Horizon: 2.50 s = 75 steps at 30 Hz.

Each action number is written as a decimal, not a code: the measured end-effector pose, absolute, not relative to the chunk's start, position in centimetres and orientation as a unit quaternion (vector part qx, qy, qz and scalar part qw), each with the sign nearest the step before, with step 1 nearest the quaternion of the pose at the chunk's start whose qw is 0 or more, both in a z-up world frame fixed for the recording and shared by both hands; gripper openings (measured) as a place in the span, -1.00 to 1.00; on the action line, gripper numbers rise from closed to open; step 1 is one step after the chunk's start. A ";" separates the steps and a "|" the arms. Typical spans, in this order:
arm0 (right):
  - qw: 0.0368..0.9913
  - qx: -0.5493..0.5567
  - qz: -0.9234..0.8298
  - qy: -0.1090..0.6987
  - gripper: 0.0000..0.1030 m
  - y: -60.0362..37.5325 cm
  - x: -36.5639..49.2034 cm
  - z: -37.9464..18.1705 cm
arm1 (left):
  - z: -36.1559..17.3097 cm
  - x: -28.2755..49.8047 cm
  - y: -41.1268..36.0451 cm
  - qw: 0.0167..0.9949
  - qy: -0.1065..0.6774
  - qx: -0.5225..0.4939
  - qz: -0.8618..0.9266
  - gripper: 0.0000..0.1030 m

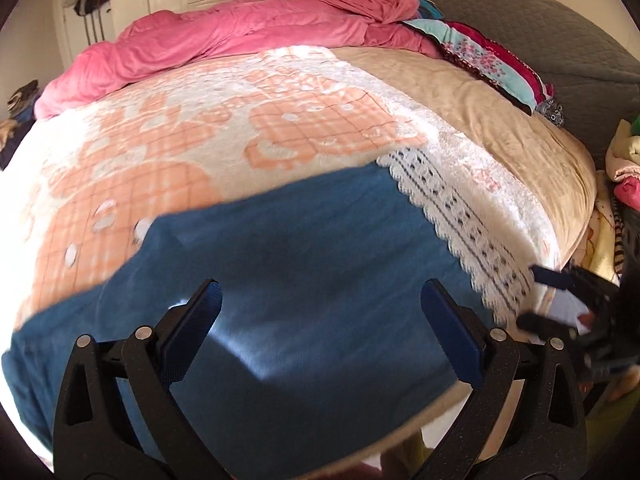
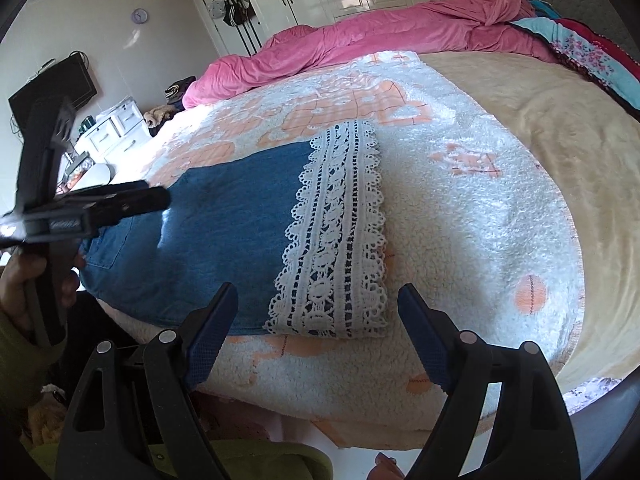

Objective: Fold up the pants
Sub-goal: 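Grasp the lace-trimmed leg end with the left gripper, then lift the lace leg end with the left gripper and fold it over the pants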

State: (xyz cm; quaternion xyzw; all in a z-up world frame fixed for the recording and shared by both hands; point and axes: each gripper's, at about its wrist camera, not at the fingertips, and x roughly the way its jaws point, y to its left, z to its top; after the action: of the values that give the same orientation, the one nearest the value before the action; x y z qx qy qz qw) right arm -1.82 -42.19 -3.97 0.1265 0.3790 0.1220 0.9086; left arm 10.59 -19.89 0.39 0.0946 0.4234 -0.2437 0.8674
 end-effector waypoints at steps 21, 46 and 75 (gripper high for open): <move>0.896 0.174 0.130 0.386 0.38 -42.3 -0.6 -5.3 | -2.6 21.1 -28.9 0.824 0.444 0.148 -0.320 0.81; 0.897 0.176 0.145 0.380 -0.21 -41.5 1.6 -6.0 | -6.0 22.7 -31.7 0.741 0.505 0.121 -0.426 -0.16; 0.911 0.097 0.208 0.343 -0.47 -35.6 2.7 -1.3 | -1.2 21.1 -22.9 0.794 0.456 -0.006 -0.402 -0.77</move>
State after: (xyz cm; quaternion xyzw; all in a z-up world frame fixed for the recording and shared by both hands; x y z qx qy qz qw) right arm 2.71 -35.63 -1.30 0.0973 0.3427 0.2085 0.9109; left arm 21.11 -22.93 -1.17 -0.0056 0.4561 -0.4018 0.7940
